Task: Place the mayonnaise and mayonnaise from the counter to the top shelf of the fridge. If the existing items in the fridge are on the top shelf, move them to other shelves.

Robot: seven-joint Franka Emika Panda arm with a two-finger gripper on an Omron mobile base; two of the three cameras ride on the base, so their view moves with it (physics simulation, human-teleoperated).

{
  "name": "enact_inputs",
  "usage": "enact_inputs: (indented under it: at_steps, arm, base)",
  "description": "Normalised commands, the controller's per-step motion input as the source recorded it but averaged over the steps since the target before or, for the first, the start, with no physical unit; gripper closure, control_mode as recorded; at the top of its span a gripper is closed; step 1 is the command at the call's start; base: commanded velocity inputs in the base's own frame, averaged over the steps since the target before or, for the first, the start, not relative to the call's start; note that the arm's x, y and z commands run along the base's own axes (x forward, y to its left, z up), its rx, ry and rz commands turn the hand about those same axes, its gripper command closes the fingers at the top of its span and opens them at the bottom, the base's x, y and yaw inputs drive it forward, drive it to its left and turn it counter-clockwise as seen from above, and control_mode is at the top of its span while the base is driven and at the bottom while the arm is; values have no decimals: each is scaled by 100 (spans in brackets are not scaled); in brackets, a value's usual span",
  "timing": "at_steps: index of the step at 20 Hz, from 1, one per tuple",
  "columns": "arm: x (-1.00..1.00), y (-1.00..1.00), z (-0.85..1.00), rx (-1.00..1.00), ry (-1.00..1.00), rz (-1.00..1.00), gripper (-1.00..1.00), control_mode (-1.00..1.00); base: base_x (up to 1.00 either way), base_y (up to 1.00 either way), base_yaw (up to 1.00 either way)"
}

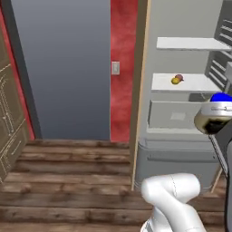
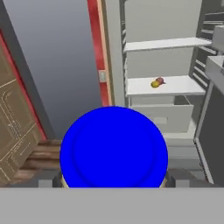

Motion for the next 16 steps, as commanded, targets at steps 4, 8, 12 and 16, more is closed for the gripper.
enact_inputs:
  at_steps: [4, 8, 12, 16]
  arm:
    - [0, 0, 0, 0, 0, 0, 100, 100]
    - [0, 0, 0, 0, 0, 0, 100, 100]
    - [0, 0, 0, 0, 0, 0, 100, 100]
    - [0, 0, 0, 0, 0, 0, 100, 100]
  base:
    - [100, -25, -1]
    - [98, -58, -5]
    - [88, -51, -8]
    - [70, -57, -11]
